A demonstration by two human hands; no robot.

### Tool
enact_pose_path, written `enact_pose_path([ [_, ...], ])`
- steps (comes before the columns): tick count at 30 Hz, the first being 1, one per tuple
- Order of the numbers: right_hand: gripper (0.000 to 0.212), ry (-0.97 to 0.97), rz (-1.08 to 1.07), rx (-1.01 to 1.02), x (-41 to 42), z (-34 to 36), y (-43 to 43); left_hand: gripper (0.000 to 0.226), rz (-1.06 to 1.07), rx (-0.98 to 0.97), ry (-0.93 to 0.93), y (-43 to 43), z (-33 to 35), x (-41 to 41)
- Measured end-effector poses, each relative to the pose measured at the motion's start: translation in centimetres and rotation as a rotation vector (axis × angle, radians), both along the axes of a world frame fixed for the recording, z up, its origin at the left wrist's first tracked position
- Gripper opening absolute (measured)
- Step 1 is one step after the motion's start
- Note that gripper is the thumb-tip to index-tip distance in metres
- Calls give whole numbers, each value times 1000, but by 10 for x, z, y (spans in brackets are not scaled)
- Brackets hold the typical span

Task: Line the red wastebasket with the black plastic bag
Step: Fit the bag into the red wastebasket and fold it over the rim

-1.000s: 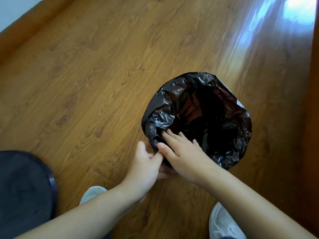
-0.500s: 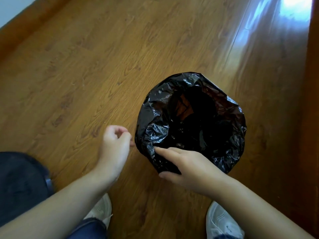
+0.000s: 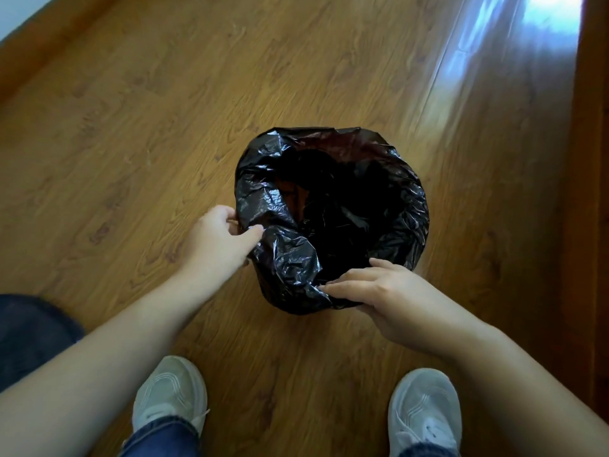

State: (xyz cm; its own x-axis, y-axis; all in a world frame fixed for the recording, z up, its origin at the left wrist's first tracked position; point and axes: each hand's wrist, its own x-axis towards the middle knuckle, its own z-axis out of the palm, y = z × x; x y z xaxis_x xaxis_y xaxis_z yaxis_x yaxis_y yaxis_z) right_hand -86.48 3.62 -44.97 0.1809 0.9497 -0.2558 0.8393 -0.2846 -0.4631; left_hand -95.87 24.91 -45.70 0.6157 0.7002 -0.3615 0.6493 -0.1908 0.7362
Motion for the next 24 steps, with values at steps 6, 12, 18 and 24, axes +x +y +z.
enact_pose_path([
  [6, 46, 169, -105, -77, 7, 13, 1, 2, 66, -391, -12, 0, 4, -4],
  [12, 58, 385, -504, 98, -17, 6, 23, 16, 141, -602, -57, -23, 2, -18],
  [18, 61, 327, -345, -161, -43, -27, 44, 18, 134, -676, -179, -49, -4, -30],
  [24, 70, 300, -252, -247, -51, -36, 40, 17, 90, -595, -97, -50, -8, -39],
])
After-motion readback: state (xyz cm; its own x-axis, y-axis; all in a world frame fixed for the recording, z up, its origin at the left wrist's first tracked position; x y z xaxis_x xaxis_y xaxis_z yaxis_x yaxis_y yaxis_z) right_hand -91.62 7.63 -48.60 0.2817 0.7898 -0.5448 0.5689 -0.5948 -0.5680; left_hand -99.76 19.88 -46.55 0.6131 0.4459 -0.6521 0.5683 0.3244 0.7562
